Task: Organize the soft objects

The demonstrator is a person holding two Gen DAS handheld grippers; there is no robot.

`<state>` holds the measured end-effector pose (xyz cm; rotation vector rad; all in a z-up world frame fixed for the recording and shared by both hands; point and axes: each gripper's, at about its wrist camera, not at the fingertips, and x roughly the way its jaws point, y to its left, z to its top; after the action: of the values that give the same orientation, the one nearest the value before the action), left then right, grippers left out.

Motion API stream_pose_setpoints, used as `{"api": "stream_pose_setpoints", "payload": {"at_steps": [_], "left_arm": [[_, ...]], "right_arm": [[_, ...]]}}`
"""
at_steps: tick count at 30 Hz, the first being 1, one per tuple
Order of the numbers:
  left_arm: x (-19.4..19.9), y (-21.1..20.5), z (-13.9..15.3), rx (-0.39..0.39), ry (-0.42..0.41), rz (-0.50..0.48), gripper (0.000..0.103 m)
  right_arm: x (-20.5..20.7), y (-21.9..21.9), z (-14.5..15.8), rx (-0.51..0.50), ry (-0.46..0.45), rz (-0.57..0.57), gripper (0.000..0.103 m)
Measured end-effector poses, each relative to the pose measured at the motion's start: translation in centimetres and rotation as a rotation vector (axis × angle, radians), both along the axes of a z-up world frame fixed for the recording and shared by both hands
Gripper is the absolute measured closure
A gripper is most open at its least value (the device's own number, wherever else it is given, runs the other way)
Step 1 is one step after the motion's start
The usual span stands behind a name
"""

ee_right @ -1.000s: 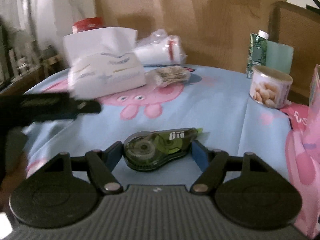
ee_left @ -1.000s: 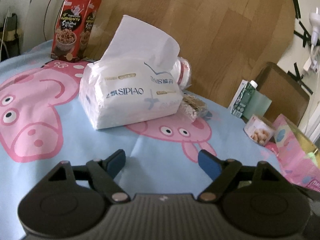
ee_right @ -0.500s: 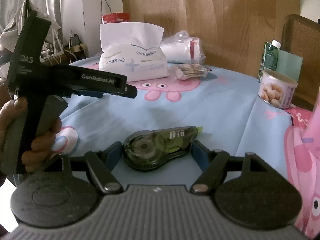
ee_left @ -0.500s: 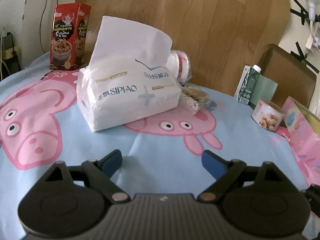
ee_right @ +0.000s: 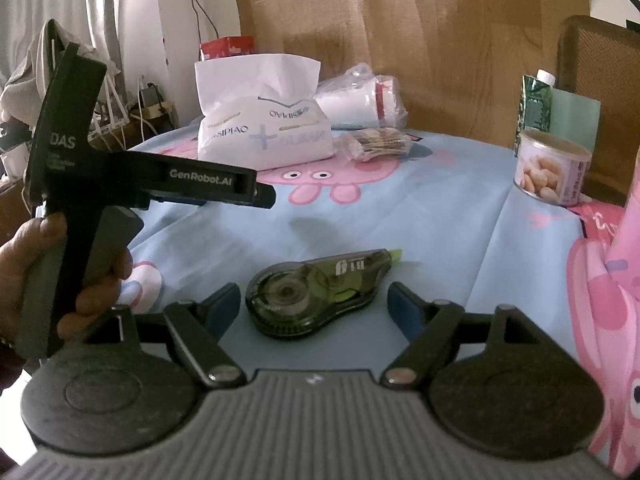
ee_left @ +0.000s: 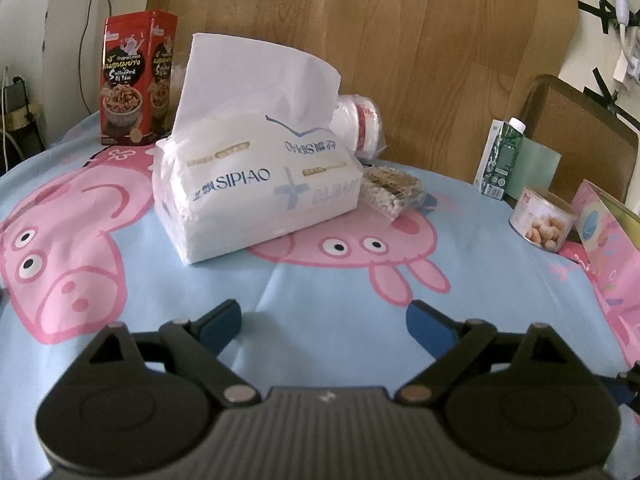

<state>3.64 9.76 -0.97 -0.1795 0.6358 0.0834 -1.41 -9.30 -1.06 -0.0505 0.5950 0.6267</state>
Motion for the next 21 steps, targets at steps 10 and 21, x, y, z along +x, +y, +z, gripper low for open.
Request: {"api": "stream_pose_setpoints", "payload": {"at_steps": [10,21], "left_arm": [[0.02,0.02,-0.01,-0.001,0.003,-0.007,0.007],[0.09,0.2,0.01,-0.008,0.005,-0.021,0.005]], "right_arm": [[0.02,0.05,-0.02,-0.005,0.004,0.003,0.018],[0.03,0.32,-0.03,-0.03,-0.001,0.008,0.017]]}}
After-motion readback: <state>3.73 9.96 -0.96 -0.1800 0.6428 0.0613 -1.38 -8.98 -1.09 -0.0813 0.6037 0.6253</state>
